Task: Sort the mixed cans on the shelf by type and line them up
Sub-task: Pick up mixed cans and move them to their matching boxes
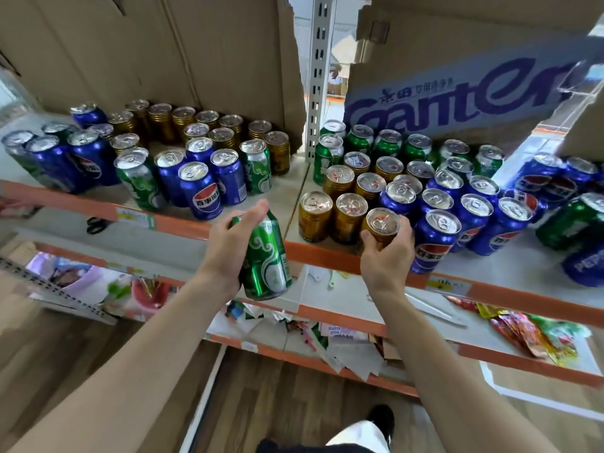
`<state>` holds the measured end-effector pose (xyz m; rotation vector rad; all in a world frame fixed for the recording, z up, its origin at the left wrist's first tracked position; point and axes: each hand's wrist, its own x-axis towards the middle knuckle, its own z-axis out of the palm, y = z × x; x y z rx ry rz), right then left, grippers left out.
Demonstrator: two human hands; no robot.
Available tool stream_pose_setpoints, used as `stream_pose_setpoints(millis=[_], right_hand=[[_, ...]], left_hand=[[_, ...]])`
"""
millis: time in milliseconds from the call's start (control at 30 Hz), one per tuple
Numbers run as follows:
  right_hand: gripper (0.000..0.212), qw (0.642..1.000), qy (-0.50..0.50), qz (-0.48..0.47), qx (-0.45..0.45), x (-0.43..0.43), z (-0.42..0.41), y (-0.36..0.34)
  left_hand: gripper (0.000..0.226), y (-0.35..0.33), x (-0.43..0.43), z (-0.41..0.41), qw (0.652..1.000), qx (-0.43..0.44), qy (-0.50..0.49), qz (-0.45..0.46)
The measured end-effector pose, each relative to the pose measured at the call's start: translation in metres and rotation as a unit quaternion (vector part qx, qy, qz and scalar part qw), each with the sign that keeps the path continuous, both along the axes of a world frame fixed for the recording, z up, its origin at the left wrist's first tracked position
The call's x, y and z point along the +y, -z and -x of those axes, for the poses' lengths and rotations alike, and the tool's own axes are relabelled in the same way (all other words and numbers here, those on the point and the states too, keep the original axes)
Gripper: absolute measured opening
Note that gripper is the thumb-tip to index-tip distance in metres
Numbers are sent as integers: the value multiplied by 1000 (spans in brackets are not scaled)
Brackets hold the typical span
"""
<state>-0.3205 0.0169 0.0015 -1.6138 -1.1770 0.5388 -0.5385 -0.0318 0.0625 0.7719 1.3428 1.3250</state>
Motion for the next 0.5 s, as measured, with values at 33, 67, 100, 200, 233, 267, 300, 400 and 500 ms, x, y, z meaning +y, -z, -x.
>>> stream_pose_setpoints(millis=[33,67,100,200,233,267,300,400,500], right_hand=[[61,1000,2,-4,-2,1,2,1],[60,1000,4,-9,-6,2,4,2],[60,1000,6,-13,-13,3,6,3],[59,999,13,-24,-32,4,11,4],[60,999,18,-28,-39,5,12,4],[60,998,20,-32,-46,6,13,4],[60,998,19,-38,-54,8,13,5],[59,997,8,-42,-67,12,15,8],[60,997,9,-27,-75,11,19,13]], left_hand=[[43,2,2,-2,1000,-5,-5,5],[44,4,3,-4,1000,-8,-7,8],[46,7,4,-6,1000,-7,-6,11],[46,10,5,-8,1000,2,1,11],[45,10,5,-8,1000,1,4,12],[46,11,5,-8,1000,2,6,14],[47,10,5,-7,1000,4,6,16],[50,11,7,-5,1000,4,4,18],[50,11,6,-4,1000,2,-4,20]])
